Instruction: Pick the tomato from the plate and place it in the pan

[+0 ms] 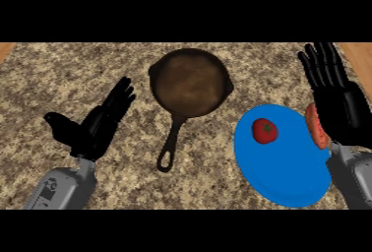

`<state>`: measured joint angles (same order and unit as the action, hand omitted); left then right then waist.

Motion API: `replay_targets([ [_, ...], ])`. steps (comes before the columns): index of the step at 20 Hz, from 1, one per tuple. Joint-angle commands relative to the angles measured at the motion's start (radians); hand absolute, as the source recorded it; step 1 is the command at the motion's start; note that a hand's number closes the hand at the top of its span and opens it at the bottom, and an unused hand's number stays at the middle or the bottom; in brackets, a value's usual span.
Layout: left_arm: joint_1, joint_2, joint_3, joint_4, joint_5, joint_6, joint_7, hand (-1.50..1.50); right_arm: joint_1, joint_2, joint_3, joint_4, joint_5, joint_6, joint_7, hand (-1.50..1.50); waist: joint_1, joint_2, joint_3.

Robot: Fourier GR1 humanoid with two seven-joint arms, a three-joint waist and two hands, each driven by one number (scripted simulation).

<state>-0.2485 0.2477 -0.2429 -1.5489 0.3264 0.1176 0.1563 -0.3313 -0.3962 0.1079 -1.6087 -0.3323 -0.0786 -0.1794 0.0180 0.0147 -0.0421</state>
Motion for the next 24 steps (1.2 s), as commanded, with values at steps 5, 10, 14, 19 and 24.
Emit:
replay_targets([
  [5, 0.074, 0.234, 0.119, 0.151, -0.160, 0.082, 0.044, 0.00, -0.120, -0.003, 0.064, 0.042, -0.175, 0.249, 0.105, -1.50, 0.060, -0.002, 0.045],
  [10, 0.130, 0.251, 0.138, 0.211, -0.186, 0.123, 0.046, 0.00, 0.003, -0.072, -0.108, 0.213, 0.074, -0.105, 0.075, 1.50, -0.008, 0.008, 0.043],
  [14, 0.125, 0.276, 0.182, 0.241, -0.188, 0.121, 0.074, 0.00, 0.103, 0.082, -0.116, 0.212, -0.072, 0.033, -0.139, -1.50, -0.017, -0.013, 0.043],
  [19, 0.159, 0.257, 0.182, 0.210, -0.209, 0.098, 0.095, 0.00, 0.087, -0.081, -0.115, 0.203, -0.026, 0.234, -0.116, -1.50, -0.016, -0.016, 0.042],
  [24, 0.140, 0.261, 0.190, 0.225, -0.218, 0.095, 0.084, 0.00, 0.006, -0.253, -0.100, 0.123, 0.088, 0.209, 0.071, -1.50, -0.015, -0.018, 0.040],
])
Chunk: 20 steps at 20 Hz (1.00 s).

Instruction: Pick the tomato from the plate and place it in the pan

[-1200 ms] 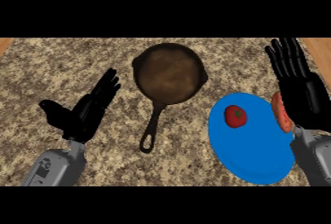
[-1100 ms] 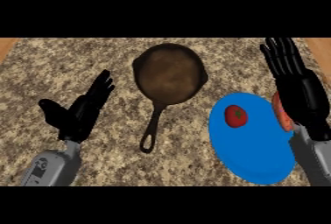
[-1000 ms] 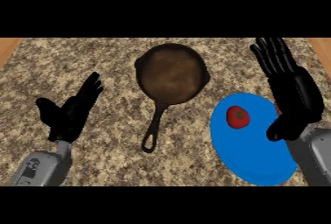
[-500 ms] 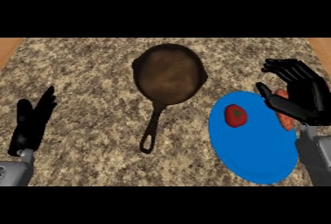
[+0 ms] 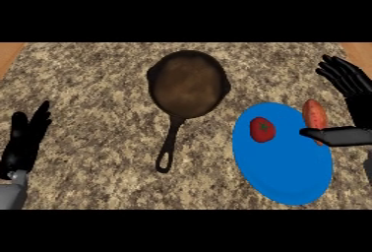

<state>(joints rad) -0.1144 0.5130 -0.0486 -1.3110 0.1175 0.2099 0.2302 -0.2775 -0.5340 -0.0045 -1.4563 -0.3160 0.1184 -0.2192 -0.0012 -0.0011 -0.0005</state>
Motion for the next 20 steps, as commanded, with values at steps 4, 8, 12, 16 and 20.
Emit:
replay_targets([
  [4, -0.010, -0.007, -0.004, 0.027, -0.028, 0.010, -0.001, 0.00, -0.129, -0.280, 0.069, -0.087, 0.138, 0.114, 0.291, -1.50, 0.002, -0.003, -0.004],
  [8, -0.002, -0.008, -0.009, 0.005, -0.015, -0.019, 0.007, 0.00, -0.210, -0.293, 0.220, -0.115, 0.264, 0.157, 0.440, -1.50, 0.027, -0.001, -0.003],
  [12, 0.032, -0.021, -0.006, -0.002, -0.025, -0.009, -0.025, 0.00, -0.312, -0.298, 0.319, -0.161, 0.309, 0.246, 0.615, -1.50, 0.029, -0.002, -0.003],
  [16, -0.015, -0.024, -0.006, -0.029, -0.037, -0.007, 0.036, 0.00, -0.395, -0.242, 0.379, -0.120, 0.351, 0.332, 0.708, -1.50, 0.021, 0.001, 0.000],
  [20, -0.026, -0.023, 0.029, 0.064, -0.045, -0.021, -0.032, 0.00, -0.354, -0.181, 0.461, -0.129, 0.417, 0.376, 0.743, -1.50, 0.008, 0.002, 0.000],
])
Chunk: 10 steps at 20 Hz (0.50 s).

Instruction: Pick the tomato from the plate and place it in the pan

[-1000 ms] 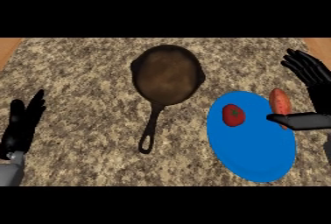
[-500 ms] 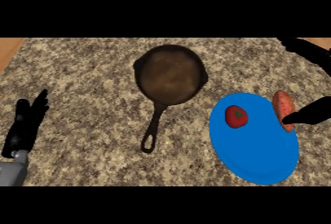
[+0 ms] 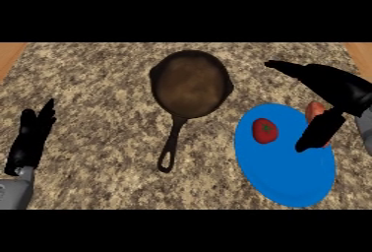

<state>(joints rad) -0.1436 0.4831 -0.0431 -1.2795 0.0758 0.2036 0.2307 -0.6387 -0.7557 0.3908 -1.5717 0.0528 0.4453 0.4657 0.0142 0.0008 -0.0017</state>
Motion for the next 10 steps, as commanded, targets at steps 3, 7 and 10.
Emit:
replay_targets([
  [3, 0.024, -0.016, 0.032, -0.005, -0.007, -0.024, -0.017, 0.00, 0.006, 0.110, 0.047, -0.025, 0.086, 0.079, 0.115, -1.50, -0.009, -0.001, 0.001],
  [7, 0.023, -0.007, 0.066, 0.002, -0.010, -0.063, -0.018, 0.00, 0.094, 0.147, 0.030, -0.003, 0.195, 0.069, 0.050, -1.50, -0.010, -0.001, 0.002],
  [10, 0.011, -0.047, 0.042, -0.023, -0.051, -0.016, 0.011, 0.00, 0.042, 0.195, 0.059, 0.087, 0.290, 0.062, 0.045, -1.50, -0.008, 0.000, 0.002],
])
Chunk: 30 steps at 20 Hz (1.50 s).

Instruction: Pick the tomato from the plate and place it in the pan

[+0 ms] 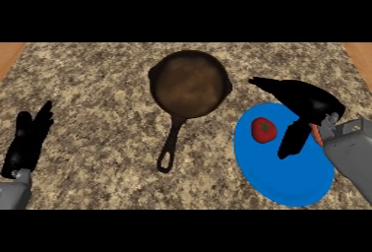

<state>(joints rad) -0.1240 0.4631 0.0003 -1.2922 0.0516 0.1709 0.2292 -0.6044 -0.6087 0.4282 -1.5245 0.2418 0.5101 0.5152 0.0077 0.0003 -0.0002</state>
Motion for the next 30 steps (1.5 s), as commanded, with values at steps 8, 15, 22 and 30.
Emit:
replay_targets([
  [8, 0.041, -0.030, 0.067, -0.009, -0.042, -0.043, -0.024, 0.00, 0.090, 0.093, -0.053, -0.007, 0.217, 0.079, -0.033, -1.50, -0.004, -0.001, 0.000],
  [15, -0.040, -0.070, 0.083, 0.031, -0.082, -0.051, 0.000, 0.00, 0.127, 0.130, -0.108, 0.054, 0.316, 0.094, -0.173, -1.50, -0.006, 0.000, 0.000],
  [22, -0.058, -0.087, 0.095, -0.035, -0.098, -0.056, 0.070, 0.00, 0.045, 0.233, -0.130, 0.178, 0.400, 0.089, -0.175, -1.50, 0.000, 0.001, 0.000],
  [30, -0.044, -0.071, 0.158, 0.030, -0.118, -0.111, 0.004, 0.00, 0.162, 0.265, -0.139, 0.170, 0.526, 0.069, -0.220, -1.50, -0.006, 0.000, 0.000],
])
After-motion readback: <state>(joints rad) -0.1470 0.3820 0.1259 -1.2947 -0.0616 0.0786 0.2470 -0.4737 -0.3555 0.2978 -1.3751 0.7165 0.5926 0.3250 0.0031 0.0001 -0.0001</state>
